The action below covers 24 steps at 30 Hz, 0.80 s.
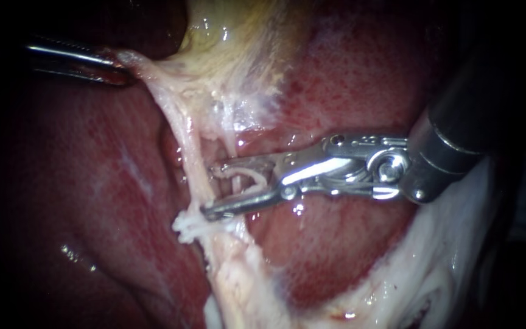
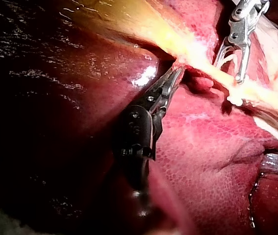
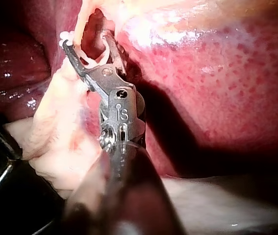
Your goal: Clipping third clip left tube
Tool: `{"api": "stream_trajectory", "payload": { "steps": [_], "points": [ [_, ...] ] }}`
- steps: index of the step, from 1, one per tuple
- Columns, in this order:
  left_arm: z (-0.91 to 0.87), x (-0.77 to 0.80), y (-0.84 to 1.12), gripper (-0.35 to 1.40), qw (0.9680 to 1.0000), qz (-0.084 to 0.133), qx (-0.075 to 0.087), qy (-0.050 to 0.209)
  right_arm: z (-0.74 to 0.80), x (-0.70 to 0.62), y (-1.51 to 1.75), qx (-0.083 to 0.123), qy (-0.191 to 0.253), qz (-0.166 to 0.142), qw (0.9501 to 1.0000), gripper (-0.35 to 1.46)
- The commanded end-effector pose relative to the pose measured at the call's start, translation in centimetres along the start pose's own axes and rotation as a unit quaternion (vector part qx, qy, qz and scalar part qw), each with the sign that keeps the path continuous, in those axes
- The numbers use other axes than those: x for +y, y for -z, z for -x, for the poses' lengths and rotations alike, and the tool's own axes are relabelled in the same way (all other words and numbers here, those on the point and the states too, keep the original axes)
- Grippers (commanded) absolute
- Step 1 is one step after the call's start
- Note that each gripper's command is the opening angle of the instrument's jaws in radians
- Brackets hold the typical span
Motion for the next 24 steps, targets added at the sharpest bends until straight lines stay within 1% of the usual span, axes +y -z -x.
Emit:
{"api": "stream_trajectory", "payload": {
  "steps": [1, 4, 8, 12, 16, 21, 24],
  "points": [
    [0.00, 0.00, 0.00, -0.35, 1.0000, 0.000, 0.000, 0.000, -0.01, 0.00, -0.03, 0.002, 0.001, -0.003, 1.0000, 0.48],
    [0.00, 0.00, -0.01, -0.35, 1.0000, -0.001, 0.000, 0.000, -0.05, -0.01, -0.11, 0.010, -0.008, -0.014, 0.9998, 0.48],
    [0.00, 0.00, -0.01, -0.35, 1.0000, -0.001, 0.000, 0.000, -0.12, -0.06, -0.23, 0.025, -0.015, -0.038, 0.9988, 0.48],
    [0.00, 0.00, -0.02, -0.35, 1.0000, -0.001, 0.000, 0.000, -0.19, -0.11, -0.34, 0.030, -0.017, -0.055, 0.9979, 0.47],
    [-0.01, 0.00, -0.03, -0.35, 1.0000, -0.001, 0.000, 0.000, -0.27, -0.12, -0.43, 0.041, -0.018, -0.062, 0.9971, 0.47],
    [-0.01, 0.00, -0.04, -0.35, 1.0000, -0.002, 0.000, 0.000, -0.42, -0.15, -0.45, 0.064, -0.021, -0.070, 0.9953, 0.46],
    [-0.01, 0.00, -0.04, -0.35, 1.0000, -0.002, 0.000, 0.000, -0.52, -0.19, -0.40, 0.067, -0.024, -0.072, 0.9949, 0.45]
  ]
}}
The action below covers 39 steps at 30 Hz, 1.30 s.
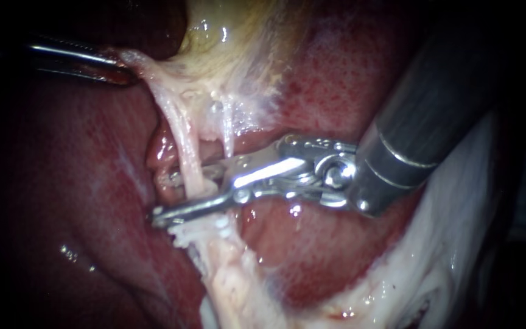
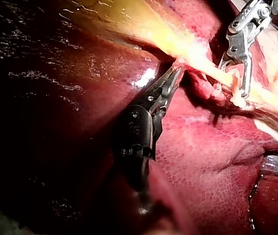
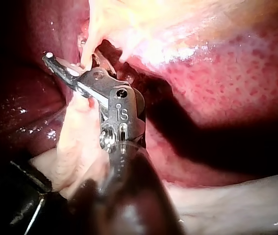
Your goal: Clipping third clip left tube
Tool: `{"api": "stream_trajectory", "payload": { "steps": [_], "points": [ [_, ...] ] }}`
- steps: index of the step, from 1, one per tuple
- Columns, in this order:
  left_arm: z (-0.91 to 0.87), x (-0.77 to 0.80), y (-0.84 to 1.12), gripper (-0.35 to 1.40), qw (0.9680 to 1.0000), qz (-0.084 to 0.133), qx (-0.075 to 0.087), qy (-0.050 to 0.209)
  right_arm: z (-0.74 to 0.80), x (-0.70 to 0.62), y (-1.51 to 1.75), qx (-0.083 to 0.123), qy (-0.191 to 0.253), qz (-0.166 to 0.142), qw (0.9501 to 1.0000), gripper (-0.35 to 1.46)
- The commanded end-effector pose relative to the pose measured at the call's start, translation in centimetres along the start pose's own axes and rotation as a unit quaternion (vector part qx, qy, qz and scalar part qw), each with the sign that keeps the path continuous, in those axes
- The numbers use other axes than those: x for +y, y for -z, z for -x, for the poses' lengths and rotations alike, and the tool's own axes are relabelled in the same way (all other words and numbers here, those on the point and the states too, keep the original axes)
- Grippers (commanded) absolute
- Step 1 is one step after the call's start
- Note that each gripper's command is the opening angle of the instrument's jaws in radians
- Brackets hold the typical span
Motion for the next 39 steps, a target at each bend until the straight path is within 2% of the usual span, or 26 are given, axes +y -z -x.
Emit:
{"api": "stream_trajectory", "payload": {
  "steps": [1, 5, 12, 17, 27, 29, 39],
  "points": [
    [0.00, 0.00, 0.00, -0.35, 1.0000, 0.000, 0.000, 0.000, -0.04, -0.02, 0.01, 0.002, -0.001, 0.001, 1.0000, 0.45],
    [0.00, 0.00, 0.00, -0.35, 1.0000, 0.000, 0.000, 0.000, -0.14, -0.11, 0.05, 0.003, -0.004, -0.002, 1.0000, 0.43],
    [0.01, -0.01, -0.01, -0.35, 1.0000, 0.001, 0.000, 0.000, -0.18, -0.17, 0.07, 0.005, -0.005, 0.000, 1.0000, 0.35],
    [0.01, -0.01, -0.02, -0.35, 1.0000, 0.001, 0.000, 0.000, -0.19, -0.20, 0.14, 0.006, -0.009, 0.002, 0.9999, 0.12],
    [0.02, 0.00, -0.04, -0.35, 1.0000, 0.001, 0.000, 0.000, -0.20, -0.21, 0.20, 0.007, -0.045, 0.001, 0.9989, -0.35],
    [0.02, 0.00, -0.04, -0.35, 1.0000, 0.001, 0.000, 0.000, -0.18, -0.22, 0.21, 0.007, -0.071, 0.001, 0.9974, -0.35],
    [0.02, 0.00, -0.04, -0.35, 1.0000, 0.001, 0.000, 0.000, -0.17, -0.23, 0.22, 0.008, -0.071, 0.002, 0.9974, -0.35]
  ]
}}
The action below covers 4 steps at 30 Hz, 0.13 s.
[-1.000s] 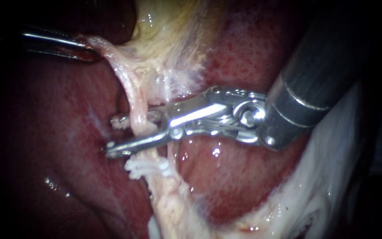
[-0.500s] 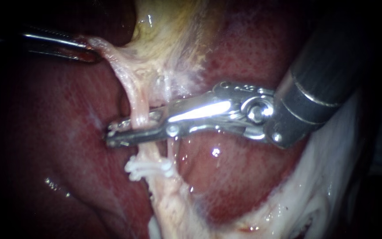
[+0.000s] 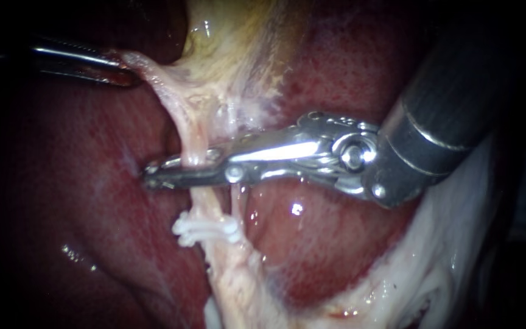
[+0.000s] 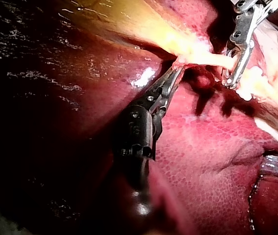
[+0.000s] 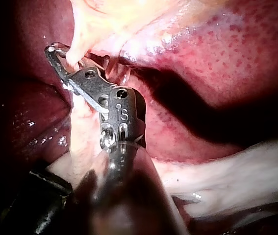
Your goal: Clipping third clip left tube
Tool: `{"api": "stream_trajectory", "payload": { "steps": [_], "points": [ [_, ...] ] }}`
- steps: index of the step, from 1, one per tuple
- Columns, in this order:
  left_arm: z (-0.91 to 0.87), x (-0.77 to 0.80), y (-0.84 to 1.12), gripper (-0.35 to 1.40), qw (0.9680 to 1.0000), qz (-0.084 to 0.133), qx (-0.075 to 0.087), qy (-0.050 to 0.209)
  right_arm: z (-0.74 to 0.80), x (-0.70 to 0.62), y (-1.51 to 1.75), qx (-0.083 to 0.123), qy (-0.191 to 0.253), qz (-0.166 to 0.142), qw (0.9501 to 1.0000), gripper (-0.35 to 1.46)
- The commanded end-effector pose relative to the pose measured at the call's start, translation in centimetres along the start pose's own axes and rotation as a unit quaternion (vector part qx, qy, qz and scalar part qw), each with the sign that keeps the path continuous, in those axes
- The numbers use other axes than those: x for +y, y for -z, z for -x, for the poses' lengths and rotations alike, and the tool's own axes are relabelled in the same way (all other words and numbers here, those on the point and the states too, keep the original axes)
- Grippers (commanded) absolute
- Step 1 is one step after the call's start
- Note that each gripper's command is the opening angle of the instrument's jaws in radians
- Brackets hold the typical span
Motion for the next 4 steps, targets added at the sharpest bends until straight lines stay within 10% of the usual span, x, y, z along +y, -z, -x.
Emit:
{"api": "stream_trajectory", "payload": {
  "steps": [1, 4],
  "points": [
    [0.00, 0.00, 0.00, -0.35, 1.0000, 0.000, 0.000, 0.000, 0.00, 0.01, 0.00, 0.000, 0.000, 0.000, 1.0000, -0.35],
    [0.00, 0.00, 0.00, -0.35, 1.0000, 0.000, 0.000, 0.000, 0.01, 0.01, 0.00, -0.001, 0.000, -0.002, 1.0000, -0.35]
  ]
}}
